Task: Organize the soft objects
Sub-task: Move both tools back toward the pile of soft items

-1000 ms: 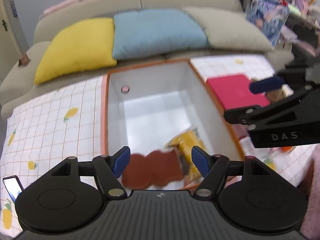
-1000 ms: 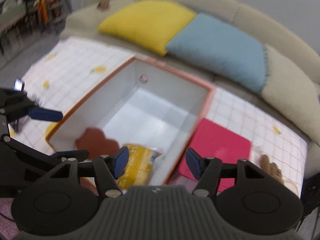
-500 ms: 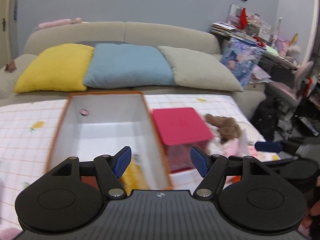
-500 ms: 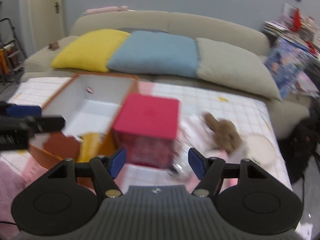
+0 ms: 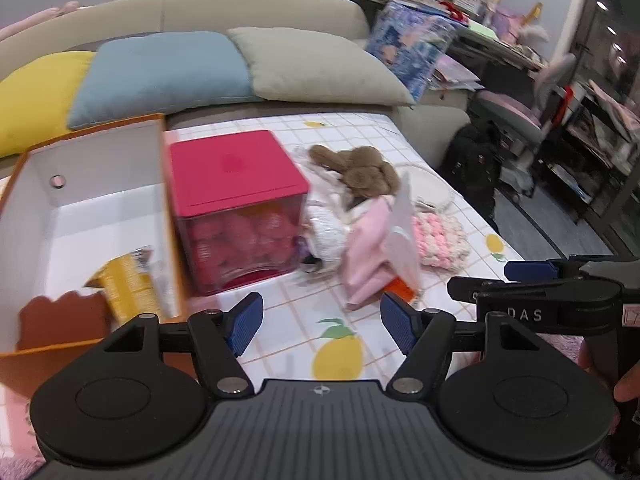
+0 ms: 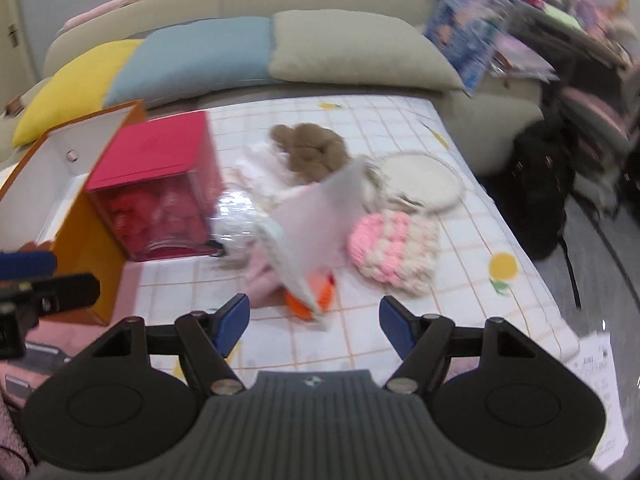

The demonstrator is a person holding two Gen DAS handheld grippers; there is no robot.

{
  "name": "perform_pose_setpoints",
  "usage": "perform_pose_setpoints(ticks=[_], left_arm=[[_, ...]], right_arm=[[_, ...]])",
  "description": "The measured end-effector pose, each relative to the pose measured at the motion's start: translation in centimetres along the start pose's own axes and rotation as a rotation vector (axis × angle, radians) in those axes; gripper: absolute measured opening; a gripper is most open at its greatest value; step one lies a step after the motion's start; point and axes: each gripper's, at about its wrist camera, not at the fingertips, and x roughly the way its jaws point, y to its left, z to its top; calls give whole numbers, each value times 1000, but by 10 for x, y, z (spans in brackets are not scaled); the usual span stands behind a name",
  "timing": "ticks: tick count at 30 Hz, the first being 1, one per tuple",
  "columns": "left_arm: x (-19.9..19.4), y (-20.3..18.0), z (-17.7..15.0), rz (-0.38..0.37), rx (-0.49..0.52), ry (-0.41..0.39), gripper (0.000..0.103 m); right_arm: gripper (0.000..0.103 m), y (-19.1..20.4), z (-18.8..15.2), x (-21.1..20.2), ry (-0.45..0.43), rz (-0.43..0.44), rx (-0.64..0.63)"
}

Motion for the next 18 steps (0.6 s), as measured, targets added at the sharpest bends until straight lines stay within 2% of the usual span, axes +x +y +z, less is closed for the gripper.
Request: perform_pose_setpoints(ticks=[5, 9, 14, 18], left_arm=[[11, -17, 9, -50, 16, -5, 79], [29, -34, 20, -59, 68, -4, 79], [52, -44, 26, -20, 118, 15, 79], [63, -43, 26, 21, 164, 42, 79]], right_arm=[[72, -22, -1, 3, -9, -29, 67], [72, -41, 1, 11, -5, -57, 115], [72, -44, 10, 17, -37, -5, 153], [74, -37, 25, 27, -77, 69, 180]])
